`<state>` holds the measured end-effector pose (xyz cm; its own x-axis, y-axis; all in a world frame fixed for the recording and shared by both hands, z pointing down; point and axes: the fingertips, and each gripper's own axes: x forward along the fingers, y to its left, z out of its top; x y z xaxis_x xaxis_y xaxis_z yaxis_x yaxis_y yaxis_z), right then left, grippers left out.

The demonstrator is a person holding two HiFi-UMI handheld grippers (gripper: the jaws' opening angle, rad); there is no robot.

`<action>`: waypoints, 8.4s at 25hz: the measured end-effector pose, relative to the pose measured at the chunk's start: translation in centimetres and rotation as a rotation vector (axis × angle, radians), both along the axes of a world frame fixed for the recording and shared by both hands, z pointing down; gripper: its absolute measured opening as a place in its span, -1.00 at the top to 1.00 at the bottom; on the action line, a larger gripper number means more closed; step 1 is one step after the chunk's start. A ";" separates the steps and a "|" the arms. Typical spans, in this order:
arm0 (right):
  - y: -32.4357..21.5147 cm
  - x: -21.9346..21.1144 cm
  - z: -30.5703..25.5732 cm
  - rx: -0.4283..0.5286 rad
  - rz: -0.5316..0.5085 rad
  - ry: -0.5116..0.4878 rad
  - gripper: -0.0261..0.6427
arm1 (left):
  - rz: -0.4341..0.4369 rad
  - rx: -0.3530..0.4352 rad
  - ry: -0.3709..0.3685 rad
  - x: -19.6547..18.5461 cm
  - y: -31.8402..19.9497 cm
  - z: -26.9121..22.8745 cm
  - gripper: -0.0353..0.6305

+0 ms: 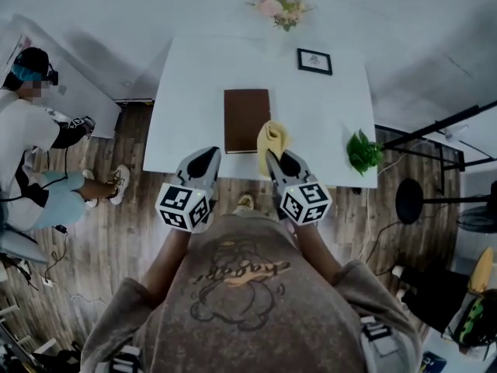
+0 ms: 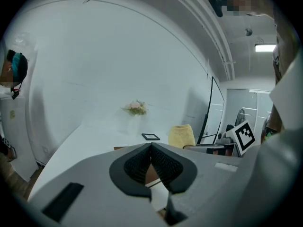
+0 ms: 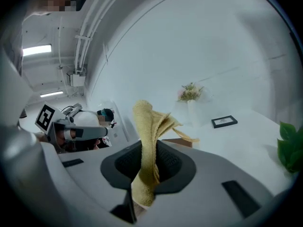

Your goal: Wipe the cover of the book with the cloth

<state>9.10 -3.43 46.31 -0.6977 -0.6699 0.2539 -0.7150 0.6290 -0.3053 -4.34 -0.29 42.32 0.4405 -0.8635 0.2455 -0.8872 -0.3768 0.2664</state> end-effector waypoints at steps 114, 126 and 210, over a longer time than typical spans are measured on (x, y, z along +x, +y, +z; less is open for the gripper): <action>-9.4 -11.2 10.2 -0.270 -0.728 0.430 0.73 | 0.089 -0.078 0.105 -3.0 -11.8 2.7 0.88; -20.7 -11.4 8.6 -0.212 -0.579 0.464 0.73 | 0.067 -0.084 0.097 -4.2 -13.0 2.9 0.88; -6.0 -4.1 10.6 -0.334 -0.455 0.329 0.73 | 0.237 -0.102 0.138 1.6 -10.7 2.9 0.88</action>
